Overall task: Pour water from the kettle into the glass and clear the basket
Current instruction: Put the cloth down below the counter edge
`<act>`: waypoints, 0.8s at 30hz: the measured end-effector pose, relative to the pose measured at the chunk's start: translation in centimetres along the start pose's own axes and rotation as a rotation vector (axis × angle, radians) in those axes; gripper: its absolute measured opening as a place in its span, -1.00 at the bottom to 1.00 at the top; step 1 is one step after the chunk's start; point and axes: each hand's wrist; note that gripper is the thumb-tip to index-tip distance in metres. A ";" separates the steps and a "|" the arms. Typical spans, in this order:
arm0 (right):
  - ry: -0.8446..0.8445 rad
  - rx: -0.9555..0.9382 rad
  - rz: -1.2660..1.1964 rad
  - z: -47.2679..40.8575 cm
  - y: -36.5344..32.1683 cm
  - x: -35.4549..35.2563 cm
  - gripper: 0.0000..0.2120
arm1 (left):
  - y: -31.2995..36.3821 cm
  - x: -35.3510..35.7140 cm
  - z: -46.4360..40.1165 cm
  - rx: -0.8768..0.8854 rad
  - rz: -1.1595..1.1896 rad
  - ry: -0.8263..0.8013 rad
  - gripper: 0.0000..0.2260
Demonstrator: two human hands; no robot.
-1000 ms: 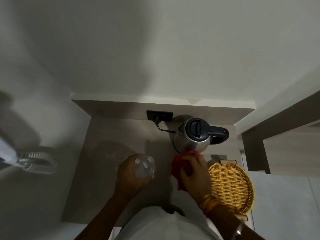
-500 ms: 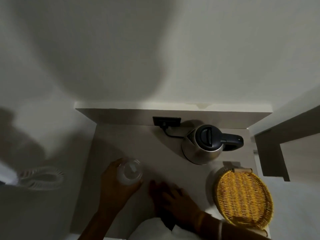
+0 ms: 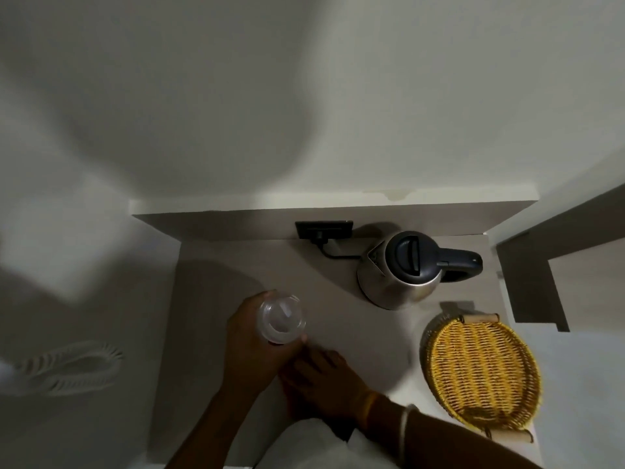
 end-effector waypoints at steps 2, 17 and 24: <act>0.189 -0.057 0.005 3.5 2.7 3.2 -0.64 | -0.3 -0.3 0.0 -0.013 -0.006 0.043 -0.21; -0.052 0.333 -0.359 -8.3 0.4 -4.4 -0.25 | 0.3 0.1 -0.2 -0.006 -0.041 0.108 -0.20; -0.189 -0.117 0.078 0.8 0.5 -0.1 -0.49 | -0.2 0.4 -0.4 -0.098 -0.008 0.149 -0.28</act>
Point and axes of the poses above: each hand's wrist, its own z-axis away from the middle knuckle, its own x-axis out of the palm, y = z × x, and after that the axes turned 13 degrees about x, right-handed
